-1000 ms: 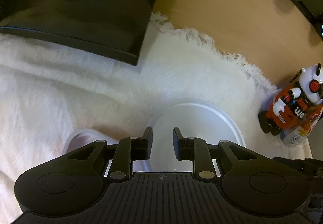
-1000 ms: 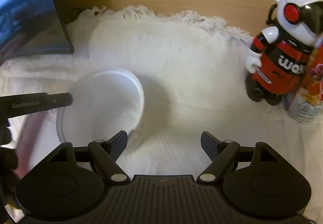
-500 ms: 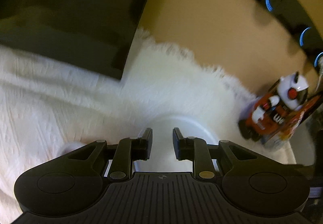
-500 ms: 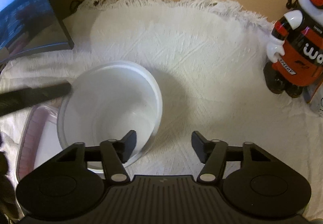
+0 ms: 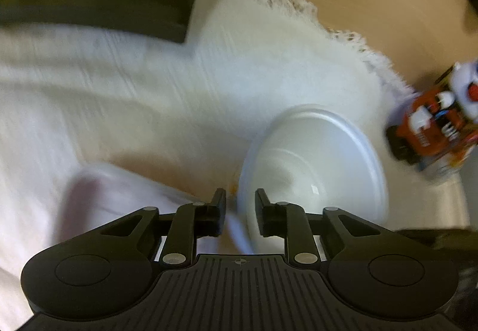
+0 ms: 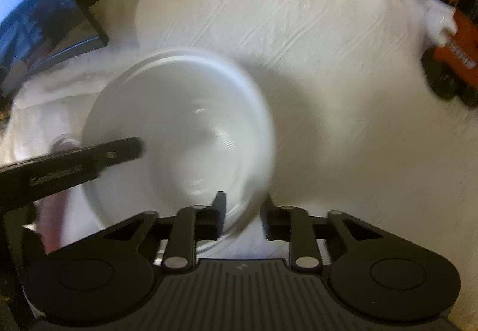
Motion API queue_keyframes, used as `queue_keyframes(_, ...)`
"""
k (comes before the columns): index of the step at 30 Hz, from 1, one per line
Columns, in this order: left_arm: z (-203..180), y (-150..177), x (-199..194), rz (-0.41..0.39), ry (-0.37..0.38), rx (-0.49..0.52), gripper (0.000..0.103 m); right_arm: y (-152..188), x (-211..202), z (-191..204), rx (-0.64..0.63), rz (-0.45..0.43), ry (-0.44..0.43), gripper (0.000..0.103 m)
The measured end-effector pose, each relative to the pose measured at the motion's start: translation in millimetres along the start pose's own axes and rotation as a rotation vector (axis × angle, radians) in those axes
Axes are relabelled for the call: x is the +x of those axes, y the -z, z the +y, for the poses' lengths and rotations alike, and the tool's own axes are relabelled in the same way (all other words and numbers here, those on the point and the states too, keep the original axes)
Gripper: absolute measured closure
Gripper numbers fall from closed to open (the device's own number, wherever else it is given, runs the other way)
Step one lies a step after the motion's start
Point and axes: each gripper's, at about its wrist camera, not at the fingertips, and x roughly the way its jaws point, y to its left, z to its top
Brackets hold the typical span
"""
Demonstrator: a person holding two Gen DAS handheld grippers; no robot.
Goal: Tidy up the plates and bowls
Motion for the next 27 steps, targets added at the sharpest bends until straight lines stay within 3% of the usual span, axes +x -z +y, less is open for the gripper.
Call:
queue_keyframes(3, -24, 5, -19, -0.043, -0.024, 0.060, 0.080, 8, -19, 4, -0.025, -0.055, 0.007, 0.083)
queue_keyframes(7, -62, 11, -49, -0.085, 0.006, 0.085, 0.080, 25, -66, -1, -0.081, -0.164, 0.057, 0.083)
queue_keyframes(12, -128, 26, -74, -0.097, 0.046, 0.181, 0.080, 52, -127, -33, -0.044, -0.241, 0.085, 0.083)
queue_keyframes(19, -211, 65, -89, -0.061, 0.158, 0.302, 0.080, 105, -203, -103, 0.080, -0.299, 0.130, 0.083)
queue_keyframes(27, -268, 108, -90, 0.012, 0.212, 0.414, 0.080, 161, -235, -154, 0.176, -0.295, 0.169, 0.080)
